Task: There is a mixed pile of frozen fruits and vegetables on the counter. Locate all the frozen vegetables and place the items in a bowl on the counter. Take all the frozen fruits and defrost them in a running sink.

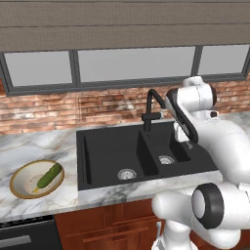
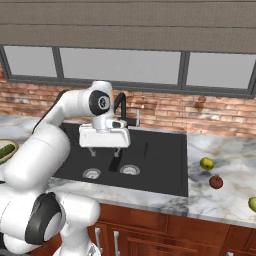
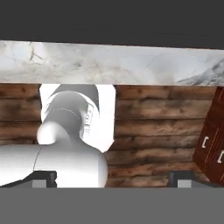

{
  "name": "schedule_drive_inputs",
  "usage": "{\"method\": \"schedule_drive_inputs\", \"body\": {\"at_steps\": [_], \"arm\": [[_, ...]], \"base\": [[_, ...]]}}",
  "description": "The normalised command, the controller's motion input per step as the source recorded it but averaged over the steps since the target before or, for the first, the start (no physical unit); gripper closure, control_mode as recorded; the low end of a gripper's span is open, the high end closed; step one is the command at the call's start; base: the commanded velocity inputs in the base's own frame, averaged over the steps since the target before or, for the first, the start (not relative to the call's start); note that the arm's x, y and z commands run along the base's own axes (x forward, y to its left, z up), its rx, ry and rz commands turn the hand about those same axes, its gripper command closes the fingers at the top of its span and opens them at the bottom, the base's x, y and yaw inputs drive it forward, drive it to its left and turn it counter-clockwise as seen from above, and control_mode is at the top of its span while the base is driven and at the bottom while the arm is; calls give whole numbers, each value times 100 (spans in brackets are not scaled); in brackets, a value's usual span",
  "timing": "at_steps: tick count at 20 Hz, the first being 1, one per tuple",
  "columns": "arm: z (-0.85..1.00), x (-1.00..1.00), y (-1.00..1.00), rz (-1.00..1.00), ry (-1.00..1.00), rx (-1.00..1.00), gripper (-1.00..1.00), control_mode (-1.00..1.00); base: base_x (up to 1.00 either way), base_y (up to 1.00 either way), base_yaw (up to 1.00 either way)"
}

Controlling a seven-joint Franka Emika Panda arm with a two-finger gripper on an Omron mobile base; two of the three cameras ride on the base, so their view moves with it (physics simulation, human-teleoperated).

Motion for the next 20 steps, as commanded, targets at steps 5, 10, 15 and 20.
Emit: {"method": "schedule_drive_inputs", "body": {"at_steps": [5,10,15,20], "arm": [[-3,0,-93,-34,0,0,-100,-100],[-15,-2,-97,-24,0,-1,-100,-100],[-36,-14,-85,-3,0,-10,-100,-100],[-18,-19,-80,4,-7,-20,-100,-100]], "base": [[0,0,0],[0,0,0],[0,0,0],[0,0,0]]}}
